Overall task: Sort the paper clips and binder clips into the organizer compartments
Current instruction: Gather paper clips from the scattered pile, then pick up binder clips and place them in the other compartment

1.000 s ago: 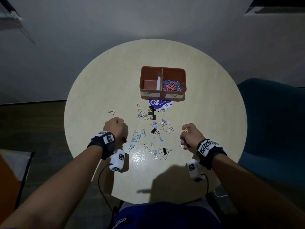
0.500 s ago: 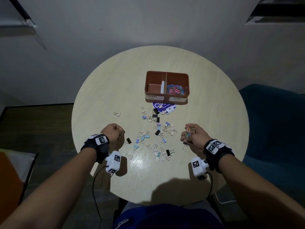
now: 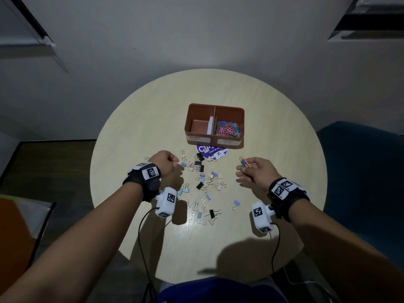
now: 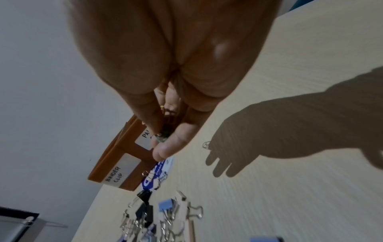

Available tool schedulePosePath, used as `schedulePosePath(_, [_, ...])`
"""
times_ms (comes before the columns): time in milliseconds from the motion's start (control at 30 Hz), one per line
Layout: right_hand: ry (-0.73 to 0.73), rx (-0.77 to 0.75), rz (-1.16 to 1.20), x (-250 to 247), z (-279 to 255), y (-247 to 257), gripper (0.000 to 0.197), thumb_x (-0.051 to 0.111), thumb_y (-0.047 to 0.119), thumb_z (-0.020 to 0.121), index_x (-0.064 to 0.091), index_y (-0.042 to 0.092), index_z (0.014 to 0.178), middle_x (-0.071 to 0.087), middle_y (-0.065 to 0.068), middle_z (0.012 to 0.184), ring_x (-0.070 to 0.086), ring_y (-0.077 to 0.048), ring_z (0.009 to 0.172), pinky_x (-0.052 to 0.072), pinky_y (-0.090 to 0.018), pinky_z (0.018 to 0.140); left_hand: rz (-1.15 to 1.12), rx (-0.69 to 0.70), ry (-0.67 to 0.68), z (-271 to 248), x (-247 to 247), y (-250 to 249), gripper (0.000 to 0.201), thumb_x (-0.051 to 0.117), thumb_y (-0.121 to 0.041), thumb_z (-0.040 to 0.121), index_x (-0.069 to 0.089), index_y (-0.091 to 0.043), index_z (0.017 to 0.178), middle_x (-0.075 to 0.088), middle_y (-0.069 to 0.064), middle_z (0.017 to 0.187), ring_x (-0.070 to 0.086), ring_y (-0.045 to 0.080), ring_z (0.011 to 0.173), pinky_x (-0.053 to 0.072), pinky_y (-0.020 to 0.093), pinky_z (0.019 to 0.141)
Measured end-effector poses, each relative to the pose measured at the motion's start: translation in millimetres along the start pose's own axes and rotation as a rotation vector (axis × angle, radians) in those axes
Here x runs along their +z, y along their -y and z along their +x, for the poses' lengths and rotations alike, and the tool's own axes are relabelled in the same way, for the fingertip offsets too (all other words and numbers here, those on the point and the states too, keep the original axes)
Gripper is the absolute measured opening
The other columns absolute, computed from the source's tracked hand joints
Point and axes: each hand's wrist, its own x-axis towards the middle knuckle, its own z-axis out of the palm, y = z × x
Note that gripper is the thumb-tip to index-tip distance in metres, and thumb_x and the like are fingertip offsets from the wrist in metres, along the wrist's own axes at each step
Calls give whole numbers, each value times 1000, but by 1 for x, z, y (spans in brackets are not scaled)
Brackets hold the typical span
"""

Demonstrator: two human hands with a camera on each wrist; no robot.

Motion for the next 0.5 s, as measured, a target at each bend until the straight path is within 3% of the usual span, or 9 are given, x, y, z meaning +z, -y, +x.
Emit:
schedulePosePath(100, [-12, -77, -11, -3, 14, 18, 13, 60, 2, 94, 66, 10, 102, 75, -6, 80, 72, -35, 90, 57, -53, 88, -92, 28, -40, 8, 10, -36, 30, 42, 9, 89, 63, -12, 92, 70, 7, 91, 65, 19, 70, 56, 27, 65])
schedulePosePath(167, [-11, -110, -39, -5, 26, 31, 13, 61, 5, 95, 67, 12, 103, 76, -7, 80, 73, -29, 86, 59, -49, 83, -88, 68, -48, 16, 16, -64, 31, 46, 7, 88, 63, -19, 86, 72, 6, 92, 69, 23, 80, 60, 36, 77])
schedulePosePath(233, [-18, -138, -77, -5, 37, 45, 16, 61, 7, 95, 68, 7, 109, 76, -10, 81, 71, -21, 76, 61, -42, 77, -46, 108, -57, 22, 19, -90, 28, 56, 2, 88, 63, -23, 80, 73, 2, 91, 71, 25, 84, 59, 42, 81])
schedulePosePath(300, [-30, -164, -122, -4, 50, 59, 17, 63, 6, 93, 68, 5, 110, 76, -9, 80, 72, -18, 73, 61, -39, 74, 1, 143, -78, 27, 24, -118, 24, 61, -2, 88, 64, -23, 77, 72, 2, 90, 71, 25, 81, 60, 39, 78])
schedulePosePath(367, [-43, -167, -149, -3, 62, 70, 16, 65, 7, 91, 69, 7, 107, 76, -9, 80, 75, -18, 75, 62, -45, 76, -5, 166, -92, 35, 30, -142, 24, 57, 0, 86, 64, -22, 80, 73, 7, 94, 71, 27, 83, 60, 38, 78])
schedulePosePath(433, [-67, -174, -181, -1, 72, 80, 16, 67, 9, 88, 71, 8, 104, 76, -9, 78, 75, -21, 74, 62, -49, 75, 30, 169, -113, 41, 34, -162, 20, 61, -1, 85, 68, -19, 88, 72, 7, 99, 69, 27, 86, 58, 34, 77])
schedulePosePath(500, [-99, -202, -245, 0, 80, 87, 11, 67, 8, 88, 74, 10, 95, 76, -9, 76, 74, -20, 67, 63, -44, 71, 77, 159, -135, 48, 36, -175, 20, 63, -2, 86, 71, -17, 97, 71, 7, 105, 68, 27, 95, 57, 35, 83])
